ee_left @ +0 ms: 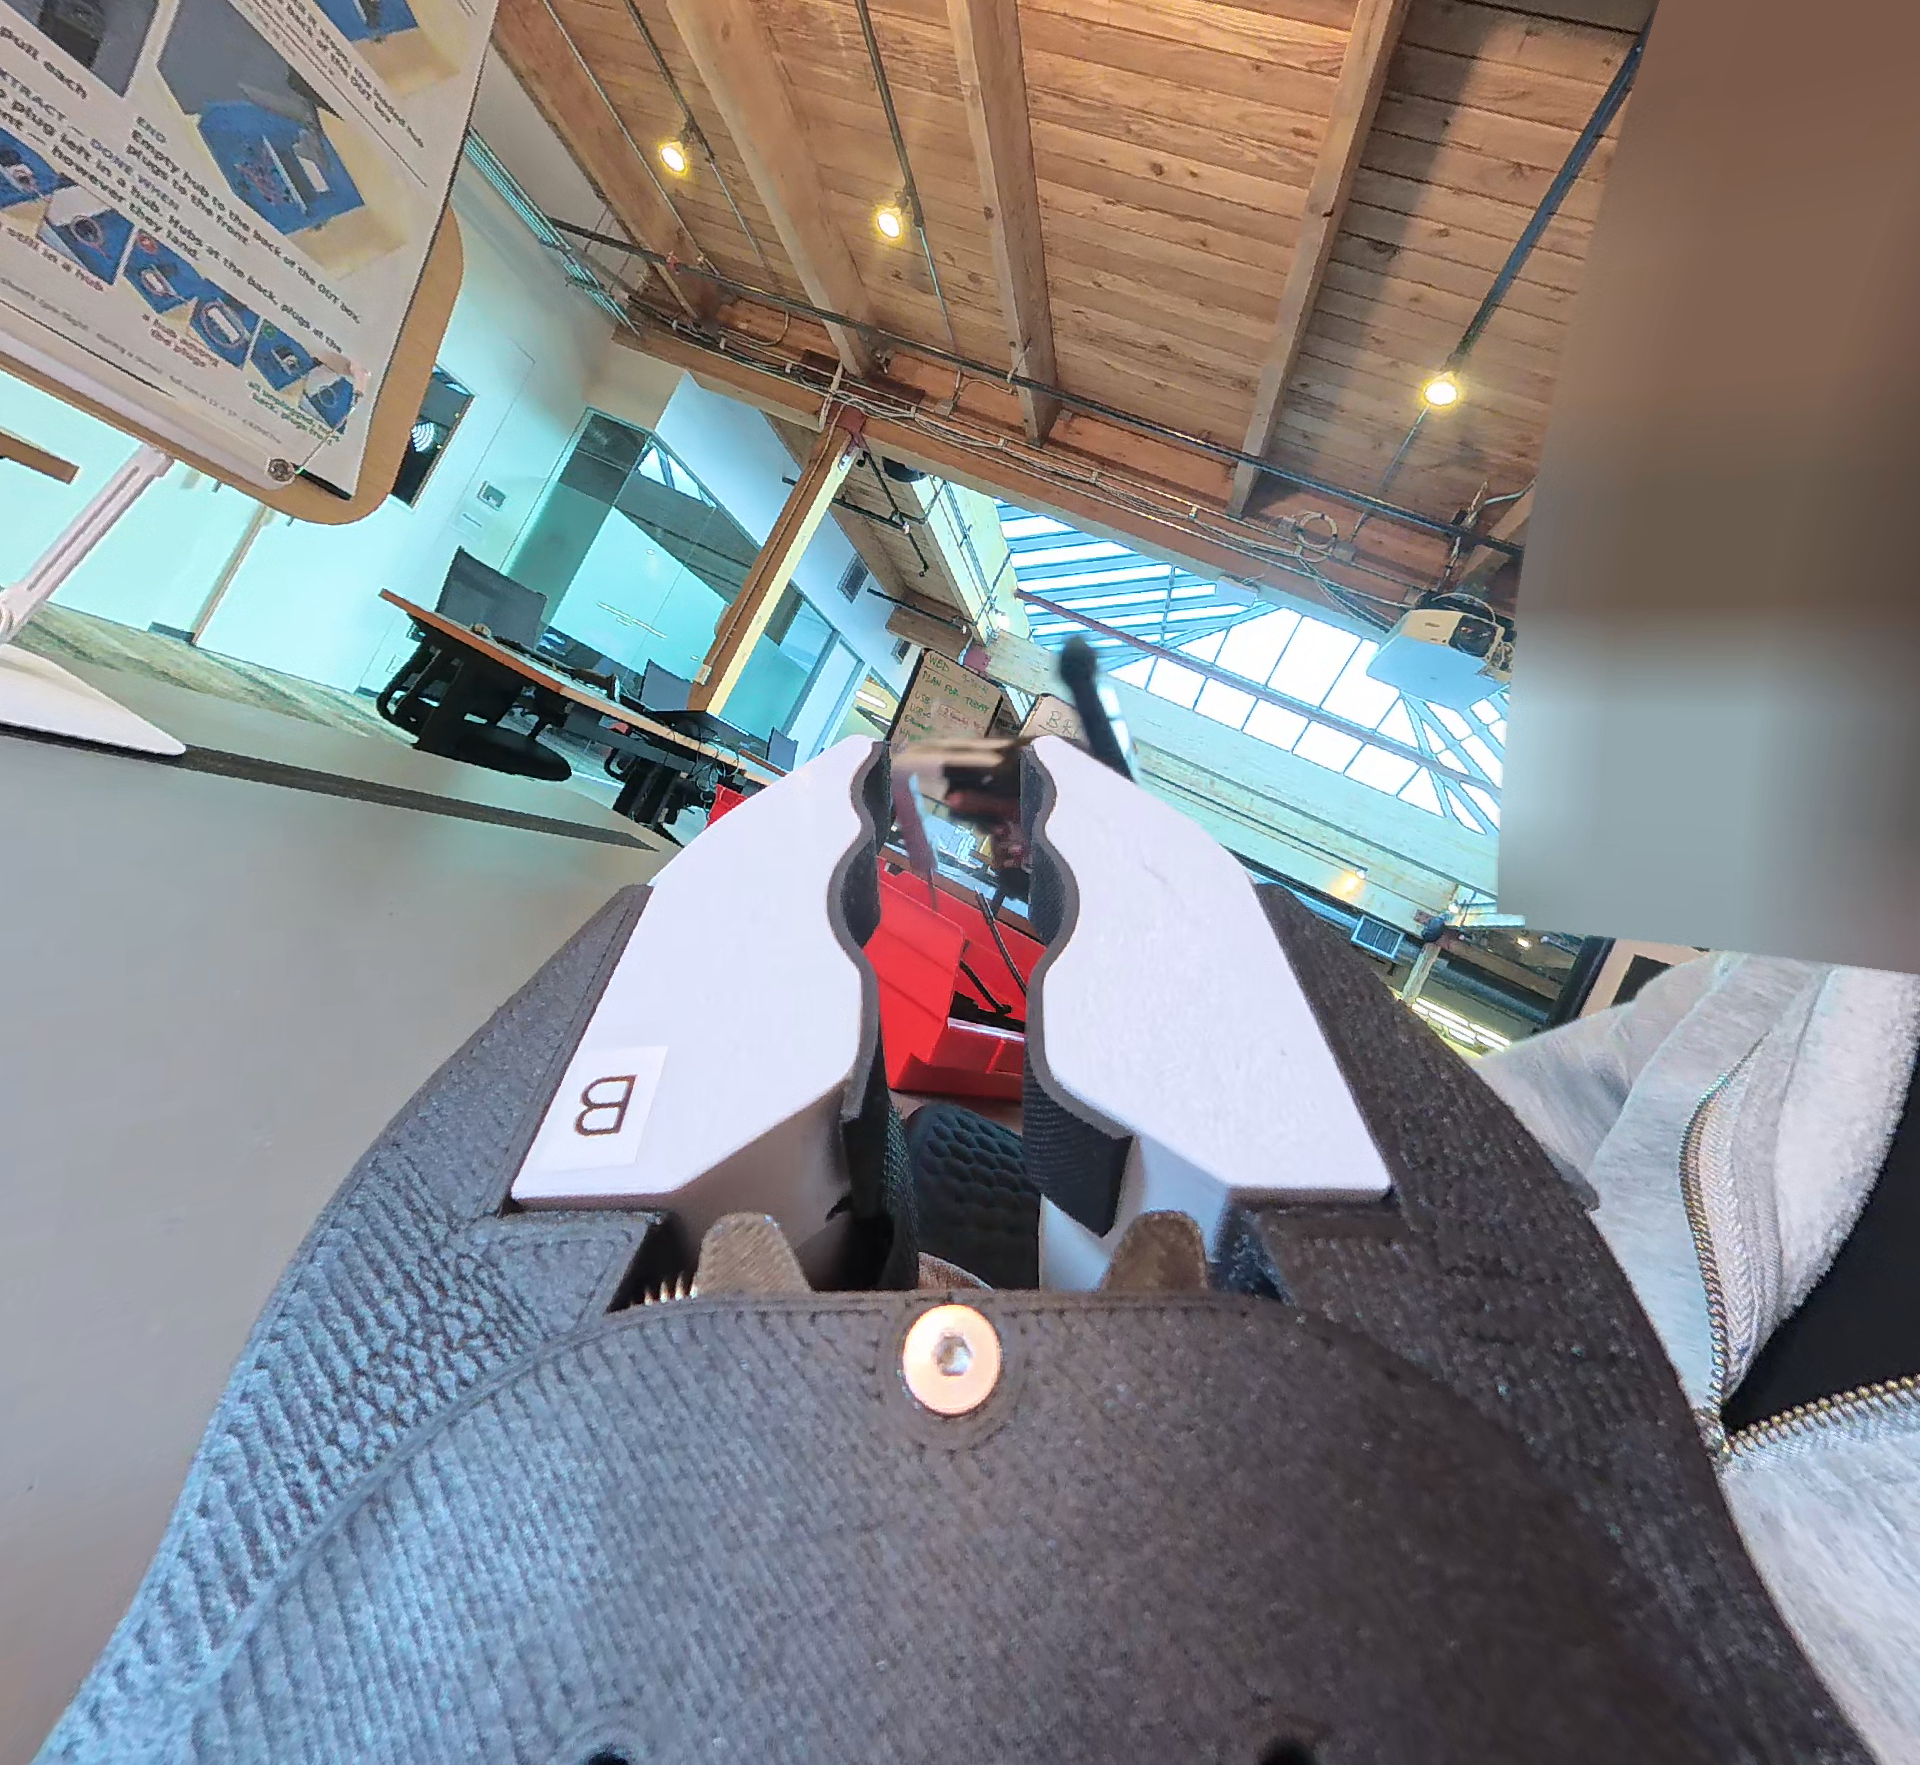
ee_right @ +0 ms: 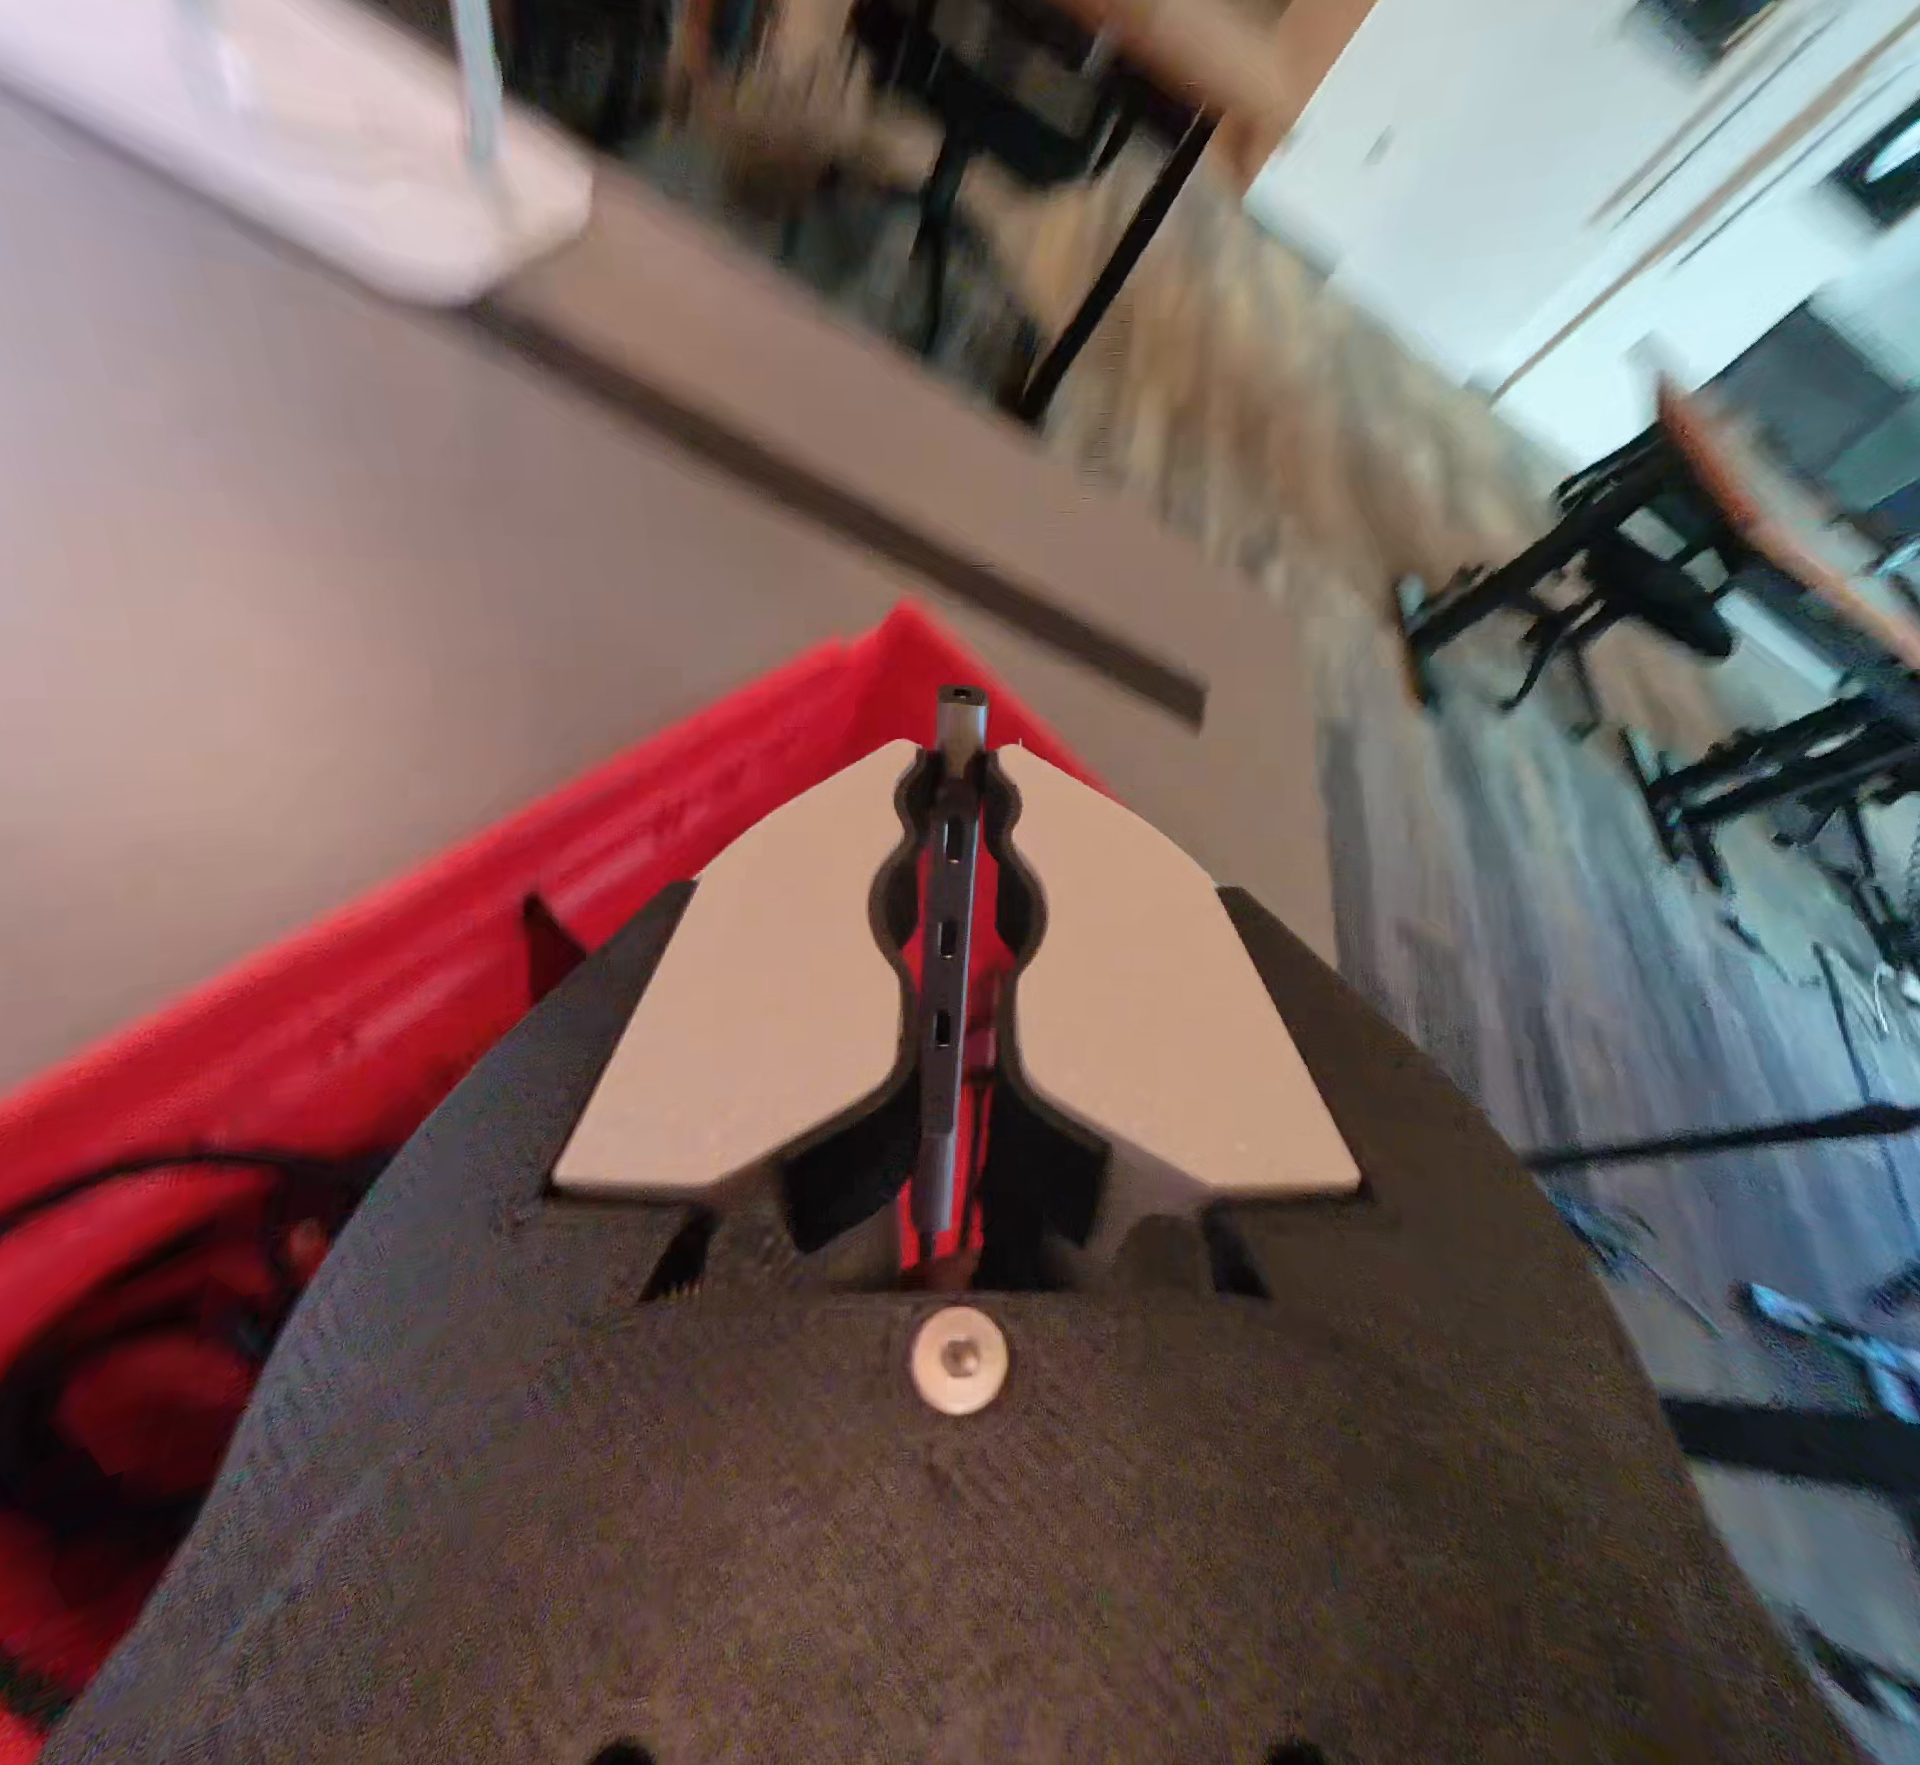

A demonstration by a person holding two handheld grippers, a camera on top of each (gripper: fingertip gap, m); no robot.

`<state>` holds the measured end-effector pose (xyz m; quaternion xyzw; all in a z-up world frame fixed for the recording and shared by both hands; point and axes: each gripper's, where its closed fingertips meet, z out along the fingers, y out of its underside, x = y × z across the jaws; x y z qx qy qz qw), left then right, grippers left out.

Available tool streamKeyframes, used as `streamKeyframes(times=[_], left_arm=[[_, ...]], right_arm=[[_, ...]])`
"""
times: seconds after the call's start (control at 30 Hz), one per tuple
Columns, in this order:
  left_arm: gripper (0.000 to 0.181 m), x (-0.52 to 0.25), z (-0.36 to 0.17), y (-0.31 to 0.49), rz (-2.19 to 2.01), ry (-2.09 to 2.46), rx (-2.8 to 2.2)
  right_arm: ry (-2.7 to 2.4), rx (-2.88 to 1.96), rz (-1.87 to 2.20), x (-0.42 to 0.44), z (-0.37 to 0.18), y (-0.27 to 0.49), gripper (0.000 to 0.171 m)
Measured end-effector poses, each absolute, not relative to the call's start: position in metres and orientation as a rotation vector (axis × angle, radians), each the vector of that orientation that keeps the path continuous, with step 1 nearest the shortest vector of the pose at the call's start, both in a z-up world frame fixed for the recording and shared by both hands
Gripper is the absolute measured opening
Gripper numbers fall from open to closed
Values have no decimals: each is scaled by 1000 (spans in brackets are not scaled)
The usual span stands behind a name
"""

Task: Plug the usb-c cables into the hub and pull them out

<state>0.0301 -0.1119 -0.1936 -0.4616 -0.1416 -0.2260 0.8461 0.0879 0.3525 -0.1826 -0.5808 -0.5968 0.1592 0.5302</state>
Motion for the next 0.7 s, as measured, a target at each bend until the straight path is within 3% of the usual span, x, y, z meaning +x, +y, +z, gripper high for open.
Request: streamKeyframes(times=[0.13, 0.3, 0.5, 0.7], left_arm=[[24, 32, -195, -113, -475, -299, -976], [25, 34, -195, -113, -474, -295, -985], [25, 35, -196, -112, -473, -287, -993], [27, 39, -195, -110, -456, -260, -1006]], right_arm=[[-1688, -1582, 36, 90, -245, 377, 23], [-1720, -1845, 73, 87, -277, 378, 51], [-1369, -1621, 313, 74, -191, 364, 78], [-1074, -1215, 712, 98, -102, 273, 107]])
